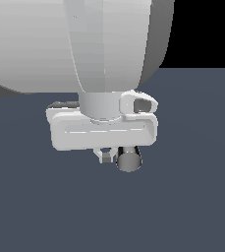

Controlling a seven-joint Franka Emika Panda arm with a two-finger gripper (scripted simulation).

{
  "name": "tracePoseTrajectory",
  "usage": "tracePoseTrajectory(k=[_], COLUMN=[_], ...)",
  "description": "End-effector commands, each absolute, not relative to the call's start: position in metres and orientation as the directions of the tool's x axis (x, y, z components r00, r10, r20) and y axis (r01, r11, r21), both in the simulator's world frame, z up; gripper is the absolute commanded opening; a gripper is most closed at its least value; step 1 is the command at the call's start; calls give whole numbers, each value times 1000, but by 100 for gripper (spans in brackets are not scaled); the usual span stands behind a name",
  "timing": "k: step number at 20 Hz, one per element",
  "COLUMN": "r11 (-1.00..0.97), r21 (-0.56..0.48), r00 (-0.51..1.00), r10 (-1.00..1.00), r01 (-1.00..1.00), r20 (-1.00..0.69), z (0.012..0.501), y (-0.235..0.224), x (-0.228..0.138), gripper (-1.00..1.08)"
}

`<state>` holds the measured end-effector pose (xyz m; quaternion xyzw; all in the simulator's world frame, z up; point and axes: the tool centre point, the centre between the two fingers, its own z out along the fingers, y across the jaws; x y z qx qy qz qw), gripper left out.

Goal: Turn on the faucet by rotating a designated handle.

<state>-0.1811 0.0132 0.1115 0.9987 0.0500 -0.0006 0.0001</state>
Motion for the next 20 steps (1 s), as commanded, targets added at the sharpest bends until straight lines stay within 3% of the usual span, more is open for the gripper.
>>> tracePoseTrajectory(k=[1,10,20], r11=[-995,-995,-995], r21=[0,0,0], r00=[995,995,995], r10=[101,102,102], r01=[101,102,102], r20=[0,0,0], z=[107,104,104], y=[14,14,-31], x=[-179,-178,-170], gripper=[-100,-100,-100])
